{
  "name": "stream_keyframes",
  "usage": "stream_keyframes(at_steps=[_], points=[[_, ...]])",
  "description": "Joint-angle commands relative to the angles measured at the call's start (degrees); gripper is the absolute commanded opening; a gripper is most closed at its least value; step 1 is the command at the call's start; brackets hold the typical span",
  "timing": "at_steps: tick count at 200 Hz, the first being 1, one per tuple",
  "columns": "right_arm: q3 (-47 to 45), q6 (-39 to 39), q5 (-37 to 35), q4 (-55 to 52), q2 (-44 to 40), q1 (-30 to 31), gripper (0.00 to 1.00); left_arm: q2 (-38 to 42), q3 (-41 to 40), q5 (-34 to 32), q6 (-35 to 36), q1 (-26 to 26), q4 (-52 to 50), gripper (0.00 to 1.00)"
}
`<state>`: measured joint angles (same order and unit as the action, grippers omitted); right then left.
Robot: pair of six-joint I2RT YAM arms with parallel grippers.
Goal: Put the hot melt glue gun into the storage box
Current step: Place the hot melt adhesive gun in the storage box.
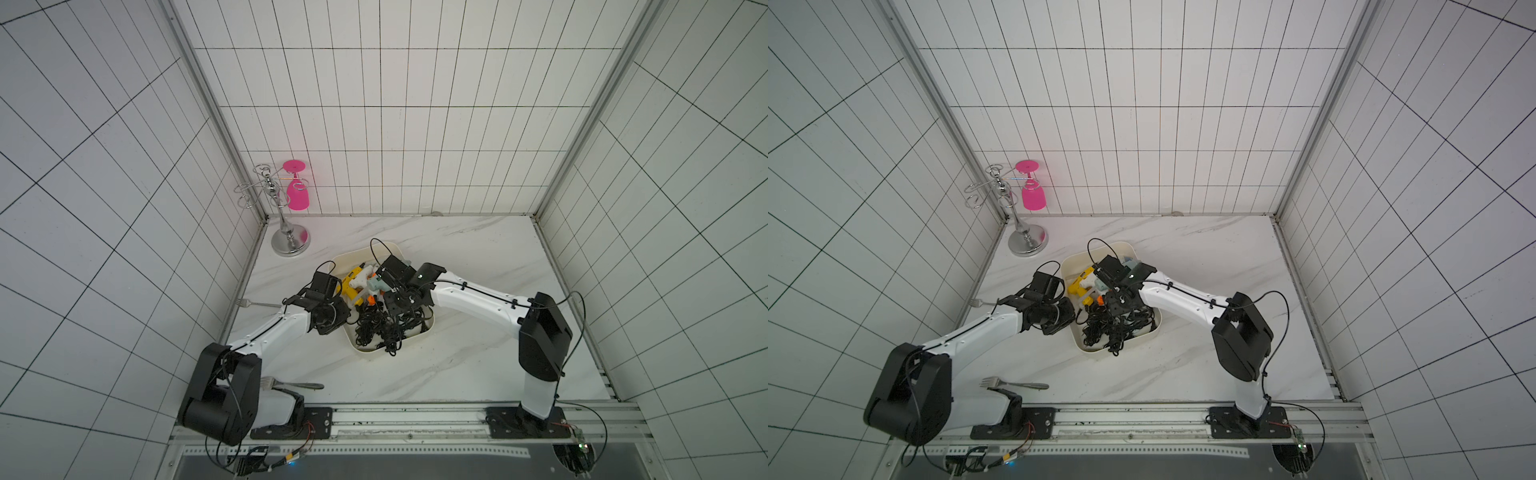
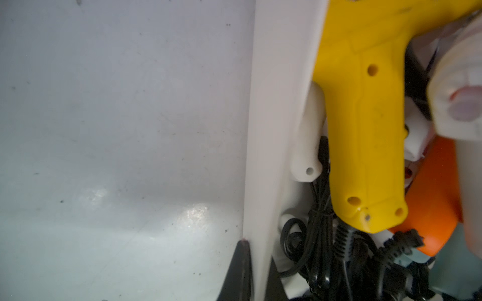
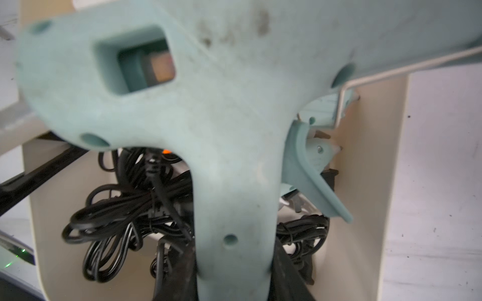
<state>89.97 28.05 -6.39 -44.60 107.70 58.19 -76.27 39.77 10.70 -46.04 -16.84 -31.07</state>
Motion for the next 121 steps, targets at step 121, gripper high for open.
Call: stream_keyframes(at_steps=[121], points=[[15.28,7.25,3.10,1.24,12.97,-1.95,0.10,9.05,0.83,-1.71,4.72,-0.60,-4.76,0.33]])
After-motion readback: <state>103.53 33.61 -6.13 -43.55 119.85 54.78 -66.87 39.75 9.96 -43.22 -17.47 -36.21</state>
